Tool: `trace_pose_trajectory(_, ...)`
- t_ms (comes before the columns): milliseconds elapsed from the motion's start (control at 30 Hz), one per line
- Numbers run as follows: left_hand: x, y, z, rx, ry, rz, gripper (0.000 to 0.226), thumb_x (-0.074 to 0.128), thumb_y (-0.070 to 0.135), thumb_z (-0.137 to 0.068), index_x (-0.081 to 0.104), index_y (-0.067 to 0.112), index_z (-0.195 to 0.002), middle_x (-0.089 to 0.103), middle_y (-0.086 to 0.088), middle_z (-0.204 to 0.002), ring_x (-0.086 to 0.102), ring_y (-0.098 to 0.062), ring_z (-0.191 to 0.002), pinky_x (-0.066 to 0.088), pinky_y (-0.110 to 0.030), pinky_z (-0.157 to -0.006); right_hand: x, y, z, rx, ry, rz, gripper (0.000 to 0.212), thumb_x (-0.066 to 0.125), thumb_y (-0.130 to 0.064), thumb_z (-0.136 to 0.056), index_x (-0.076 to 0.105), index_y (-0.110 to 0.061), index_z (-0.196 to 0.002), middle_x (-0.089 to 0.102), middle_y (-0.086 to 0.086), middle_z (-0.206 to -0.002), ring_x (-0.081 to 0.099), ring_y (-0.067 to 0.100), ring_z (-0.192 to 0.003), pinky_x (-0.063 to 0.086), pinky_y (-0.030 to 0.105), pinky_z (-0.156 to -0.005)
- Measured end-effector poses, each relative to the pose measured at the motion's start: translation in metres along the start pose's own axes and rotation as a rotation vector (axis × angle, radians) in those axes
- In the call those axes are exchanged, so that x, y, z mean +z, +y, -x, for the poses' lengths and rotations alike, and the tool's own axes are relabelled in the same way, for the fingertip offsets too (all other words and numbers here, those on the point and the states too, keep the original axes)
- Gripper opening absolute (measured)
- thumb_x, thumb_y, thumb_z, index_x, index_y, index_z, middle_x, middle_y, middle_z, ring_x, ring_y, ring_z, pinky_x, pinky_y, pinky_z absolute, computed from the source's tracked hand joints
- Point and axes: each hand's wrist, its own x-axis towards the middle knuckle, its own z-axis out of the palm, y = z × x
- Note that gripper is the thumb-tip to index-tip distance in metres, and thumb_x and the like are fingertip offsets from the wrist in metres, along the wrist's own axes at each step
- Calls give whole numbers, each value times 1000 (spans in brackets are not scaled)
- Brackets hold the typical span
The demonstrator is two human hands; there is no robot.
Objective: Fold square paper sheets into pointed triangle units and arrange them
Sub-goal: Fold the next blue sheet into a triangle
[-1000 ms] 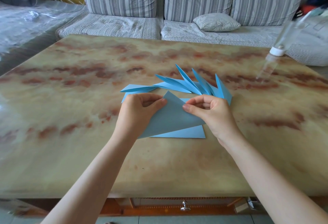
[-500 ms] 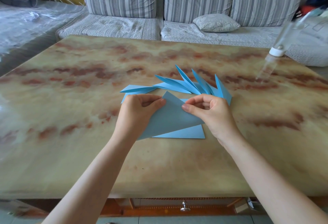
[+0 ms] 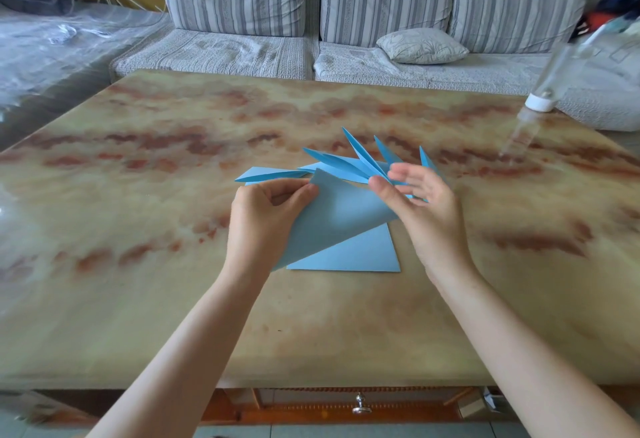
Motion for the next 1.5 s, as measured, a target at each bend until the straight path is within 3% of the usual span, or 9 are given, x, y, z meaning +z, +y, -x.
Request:
trace_pose_trajectory(67, -1, 1, 0, -17, 57, 93, 8, 70, 26, -85, 76, 30, -80, 71, 20, -70, 57, 7, -60, 42, -12, -60, 0, -5, 2, 82, 11, -62, 62, 73, -55, -63, 61, -21, -114, 63, -14, -112, 61, -1, -99, 47, 14, -85)
trace_pose_trajectory(200, 2, 2, 1, -81, 106, 252, 7, 71, 28, -84, 76, 28, -80, 75, 10, -79, 66, -8, -73, 50, -30, -74, 11, -9, 15, 216, -174, -71, 76, 73, -71, -57, 63, -9, -100, 64, -11, -89, 64, 23, -102, 45, 47, -102)
trace_pose_trajectory(367, 8, 4, 9, -162, 91, 366, 6, 70, 27, -85, 76, 26, -86, 75, 7, -85, 66, -6, -75, 50, -23, -72, 28, -11, 27, 309, -342, -212, 48, 70, -55, -60, 70, -27, -99, 73, -9, -103, 65, 13, -101, 46, 41, -102)
trace_pose_trajectory(567, 14, 7, 17, -223, 24, 528, 10, 67, 19, -87, 74, 15, -93, 75, -2, -86, 68, -14, -77, 56, -23, -70, 31, -6, 23, 331, -233, -303, 27, 75, -31, -76, 72, -19, -99, 74, -2, -103, 65, 19, -107, 46, 44, -102)
trace_pose_trajectory(733, 15, 9, 19, -324, -24, 637, 10, 65, 18, -89, 73, 13, -90, 75, -7, -90, 68, -17, -78, 56, -20, -66, 30, -3, 20, 380, -201, -370, 14, 75, -18, -79, 73, -16, -92, 75, 1, -97, 69, 15, -92, 52, 33, -89)
trace_pose_trajectory(1133, 13, 10, 22, -363, -13, 705, 13, 64, 19, -90, 71, 10, -95, 75, -4, -85, 68, -13, -66, 53, -18, -59, 24, -5, 17, 422, -216, -370, 16, 76, -20, -77, 74, -11, -90, 74, 11, -101, 68, 18, -87, 55, 29, -79)
trace_pose_trajectory(1267, 12, 9, 19, -368, -84, 724, 14, 59, 17, -92, 68, 9, -98, 75, -4, -86, 70, -12, -67, 55, -20, -65, 23, -7, 16, 408, -204, -360, 12, 76, -18, -76, 74, -12, -86, 73, 8, -97, 68, 15, -82, 53, 22, -69)
trace_pose_trajectory(1367, 11, 8, 17, -379, -153, 700, 16, 55, 16, -94, 67, 9, -102, 74, -5, -93, 70, -12, -73, 54, -22, -69, 22, -7, 16, 403, -210, -350, 9, 75, -17, -77, 74, -13, -85, 74, 4, -91, 68, 13, -80, 53, 20, -68)
trace_pose_trajectory(1500, 8, 10, 11, -371, -200, 613, 13, 55, 15, -93, 67, 13, -93, 74, -1, -86, 68, -12, -71, 53, -22, -65, 19, -9, 16, 395, -205, -339, 13, 75, -15, -77, 73, -11, -88, 75, 2, -90, 68, 11, -80, 53, 21, -71)
